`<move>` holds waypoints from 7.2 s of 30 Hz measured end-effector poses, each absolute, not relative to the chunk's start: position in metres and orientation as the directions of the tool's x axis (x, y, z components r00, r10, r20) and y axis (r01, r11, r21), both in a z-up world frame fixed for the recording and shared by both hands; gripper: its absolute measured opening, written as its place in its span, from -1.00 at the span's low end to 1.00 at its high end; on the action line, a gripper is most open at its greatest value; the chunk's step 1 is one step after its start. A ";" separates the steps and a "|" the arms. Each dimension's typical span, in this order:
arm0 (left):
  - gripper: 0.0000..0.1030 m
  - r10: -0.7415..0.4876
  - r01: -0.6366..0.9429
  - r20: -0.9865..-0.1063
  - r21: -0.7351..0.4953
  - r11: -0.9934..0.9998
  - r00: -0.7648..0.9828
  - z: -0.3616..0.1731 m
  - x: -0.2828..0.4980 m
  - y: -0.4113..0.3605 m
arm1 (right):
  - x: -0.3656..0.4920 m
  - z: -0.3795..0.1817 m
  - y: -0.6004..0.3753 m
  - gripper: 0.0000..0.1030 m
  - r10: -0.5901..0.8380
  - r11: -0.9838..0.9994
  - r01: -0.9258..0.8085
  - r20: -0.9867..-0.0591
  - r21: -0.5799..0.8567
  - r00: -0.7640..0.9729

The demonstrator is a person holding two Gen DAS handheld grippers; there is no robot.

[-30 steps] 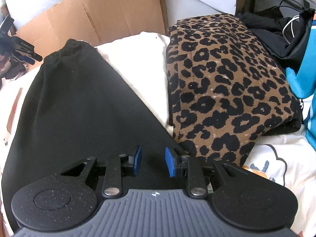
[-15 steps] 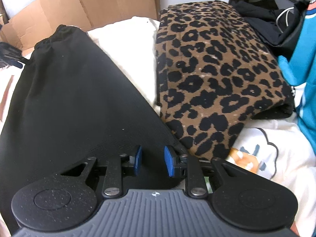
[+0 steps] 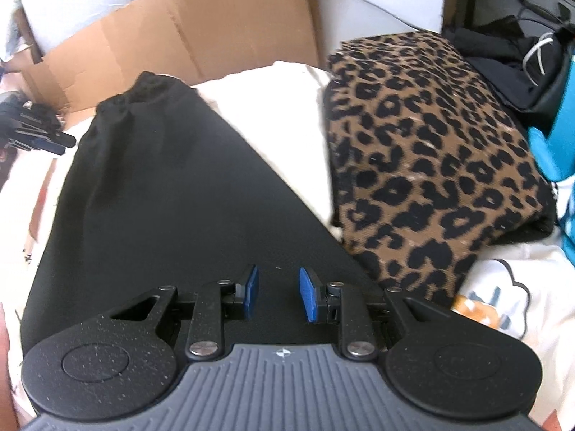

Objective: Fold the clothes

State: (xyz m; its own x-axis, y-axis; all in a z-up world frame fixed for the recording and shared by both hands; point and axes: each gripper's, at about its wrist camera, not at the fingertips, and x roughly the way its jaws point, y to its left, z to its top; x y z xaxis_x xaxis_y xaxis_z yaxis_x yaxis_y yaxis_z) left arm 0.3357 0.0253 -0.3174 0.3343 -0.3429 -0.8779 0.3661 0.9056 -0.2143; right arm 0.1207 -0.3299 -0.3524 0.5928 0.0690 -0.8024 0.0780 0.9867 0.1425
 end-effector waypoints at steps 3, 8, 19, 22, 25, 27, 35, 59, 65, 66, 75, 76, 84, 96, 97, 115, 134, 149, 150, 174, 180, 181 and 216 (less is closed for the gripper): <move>-0.15 -0.348 0.377 -0.885 -0.222 0.899 0.309 -0.329 0.332 0.025 | 0.124 -0.351 -0.324 -0.39 0.089 0.986 0.063 -0.798 0.157 0.596; -0.18 -0.299 0.389 -0.926 -0.194 0.901 0.231 -0.356 0.319 0.022 | 0.123 -0.359 -0.313 -0.37 0.138 0.983 0.021 -0.820 0.180 0.555; -0.19 -0.320 0.359 -0.933 -0.246 0.900 0.164 -0.359 0.302 0.038 | 0.125 -0.369 -0.309 -0.35 0.159 0.985 -0.003 -0.889 0.174 0.429; -0.19 -0.319 0.407 -0.937 -0.239 0.882 0.142 -0.350 0.307 0.039 | 0.134 -0.357 -0.307 -0.35 0.190 0.981 -0.052 -0.890 0.185 0.413; -0.19 -0.332 0.392 -0.930 -0.251 0.885 0.154 -0.339 0.303 0.049 | 0.138 -0.345 -0.297 -0.33 0.197 0.980 -0.119 -0.879 0.161 0.433; -0.19 -0.358 0.371 -0.915 -0.272 0.888 0.187 -0.332 0.296 0.060 | 0.140 -0.339 -0.293 -0.33 0.207 0.978 -0.122 -0.866 0.169 0.455; -0.13 -0.345 0.386 -0.916 -0.249 0.888 0.204 -0.301 0.259 0.083 | 0.139 -0.330 -0.244 -0.33 0.267 0.961 -0.194 -0.833 0.196 0.484; -0.16 -0.318 0.441 -0.937 -0.226 0.869 0.147 -0.324 0.244 0.101 | 0.108 -0.380 -0.212 -0.34 0.219 0.938 -0.319 -0.947 0.138 0.234; -0.16 -0.286 0.523 -0.949 -0.178 0.834 0.133 -0.303 0.240 0.097 | 0.111 -0.372 -0.218 -0.37 0.219 0.939 -0.310 -0.957 0.152 0.192; -0.16 -0.294 0.534 -0.946 -0.180 0.826 0.135 -0.299 0.239 0.098 | 0.115 -0.369 -0.219 -0.36 0.218 0.939 -0.306 -0.958 0.154 0.188; -0.16 -0.365 0.497 -0.916 -0.242 0.833 0.166 -0.317 0.229 0.108 | 0.145 -0.320 -0.195 -0.34 0.250 0.895 -0.428 -0.935 0.125 0.250; -0.17 -0.376 0.480 -0.914 -0.262 0.837 0.155 -0.319 0.228 0.111 | 0.146 -0.318 -0.185 -0.34 0.260 0.880 -0.459 -0.932 0.122 0.252; -0.18 -0.386 0.493 -0.919 -0.298 0.818 0.085 -0.337 0.216 0.116 | 0.137 -0.324 -0.111 -0.34 0.397 0.776 -0.596 -0.893 0.204 0.211; -0.27 -0.389 0.478 -0.921 -0.329 0.814 0.029 -0.359 0.206 0.116 | 0.127 -0.333 -0.081 -0.34 0.480 0.688 -0.689 -0.855 0.227 0.198; -0.27 -0.390 0.481 -0.920 -0.329 0.812 0.029 -0.359 0.207 0.116 | 0.126 -0.336 -0.075 -0.34 0.480 0.685 -0.693 -0.855 0.224 0.199; -0.28 -0.419 0.490 -0.908 -0.356 0.796 0.022 -0.359 0.214 0.109 | 0.101 -0.367 -0.050 -0.47 0.353 0.676 -0.731 -0.911 0.089 0.215; -0.18 -0.431 0.651 -0.899 -0.376 0.660 -0.082 -0.357 0.183 0.072 | 0.117 -0.348 -0.117 -1.00 0.408 0.798 -0.559 -0.884 0.223 0.229; 0.02 -0.368 0.714 -0.929 -0.279 0.643 -0.031 -0.373 0.175 0.046 | 0.123 -0.339 -0.148 -1.00 0.443 0.831 -0.478 -0.858 0.283 0.262; 0.03 -0.365 0.705 -0.931 -0.271 0.655 -0.020 -0.374 0.176 0.046 | 0.123 -0.338 -0.151 -1.00 0.446 0.832 -0.474 -0.855 0.288 0.265; -0.88 -0.364 0.688 -0.926 -0.202 0.697 0.097 -0.360 0.169 0.094 | 0.118 -0.331 -0.161 -0.99 0.545 0.790 -0.461 -0.807 0.404 0.228; -0.89 -0.346 0.685 -0.934 -0.196 0.701 0.086 -0.359 0.172 0.115 | 0.115 -0.342 -0.153 -0.97 0.532 0.783 -0.476 -0.827 0.400 0.180; -0.89 -0.346 0.684 -0.935 -0.200 0.702 0.082 -0.359 0.172 0.118 | 0.114 -0.344 -0.153 -0.97 0.520 0.788 -0.477 -0.836 0.390 0.175; -0.80 -0.315 0.732 -0.949 -0.212 0.648 0.004 -0.378 0.159 0.070 | 0.102 -0.366 -0.270 -0.34 0.321 0.945 -0.164 -0.898 0.283 0.301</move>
